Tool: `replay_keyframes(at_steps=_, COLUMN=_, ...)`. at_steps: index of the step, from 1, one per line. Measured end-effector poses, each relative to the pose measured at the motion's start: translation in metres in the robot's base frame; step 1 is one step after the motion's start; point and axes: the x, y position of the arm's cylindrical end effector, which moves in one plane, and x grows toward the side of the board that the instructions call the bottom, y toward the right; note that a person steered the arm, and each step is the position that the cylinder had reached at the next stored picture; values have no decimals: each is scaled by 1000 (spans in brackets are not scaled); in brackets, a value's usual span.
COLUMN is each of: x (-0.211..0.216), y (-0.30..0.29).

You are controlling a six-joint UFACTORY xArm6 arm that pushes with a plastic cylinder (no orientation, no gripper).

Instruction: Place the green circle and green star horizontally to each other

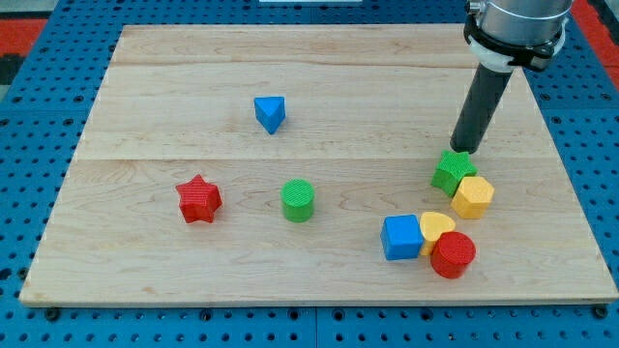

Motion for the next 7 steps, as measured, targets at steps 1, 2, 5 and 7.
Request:
replay_keyframes(at_steps=1, x=0, y=3)
replay_keyframes(at_steps=2, x=0, y=5)
replay_keyframes(at_steps=5, x=63, y=-41)
replay_keyframes(at_steps=7, x=62, y=-1)
